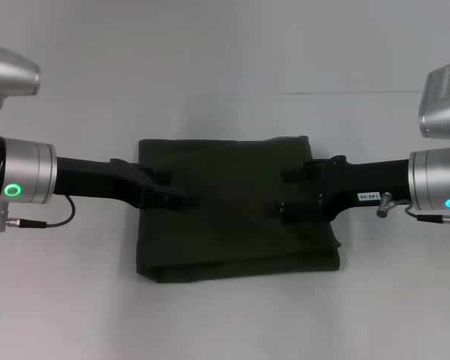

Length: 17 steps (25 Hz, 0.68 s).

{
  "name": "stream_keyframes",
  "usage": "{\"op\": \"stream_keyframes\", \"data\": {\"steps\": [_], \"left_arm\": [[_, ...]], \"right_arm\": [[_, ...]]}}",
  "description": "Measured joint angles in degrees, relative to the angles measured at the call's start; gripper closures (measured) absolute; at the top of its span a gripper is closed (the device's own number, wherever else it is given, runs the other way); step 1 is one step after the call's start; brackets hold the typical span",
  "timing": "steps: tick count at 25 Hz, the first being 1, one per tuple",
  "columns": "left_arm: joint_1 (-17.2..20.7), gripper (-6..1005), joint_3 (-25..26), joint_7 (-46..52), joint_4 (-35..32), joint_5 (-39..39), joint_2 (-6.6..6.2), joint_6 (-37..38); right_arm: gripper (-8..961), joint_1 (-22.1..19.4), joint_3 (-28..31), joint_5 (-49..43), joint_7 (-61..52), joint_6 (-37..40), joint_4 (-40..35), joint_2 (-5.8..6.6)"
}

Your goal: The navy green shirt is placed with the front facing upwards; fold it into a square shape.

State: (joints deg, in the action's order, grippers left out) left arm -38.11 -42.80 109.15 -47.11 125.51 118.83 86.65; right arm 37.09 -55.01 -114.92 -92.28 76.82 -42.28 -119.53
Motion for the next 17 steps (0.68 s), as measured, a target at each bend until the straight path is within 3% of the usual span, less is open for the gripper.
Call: {"op": "stream_keyframes", "data": {"steps": [17], "left_arm": [[0.2, 53, 0.0, 0.0, 0.0, 0.0, 0.0, 0.6]], "right_arm": [[101, -0.1, 0.0, 0.1, 0.0, -0.1, 0.0, -0.09]]}}
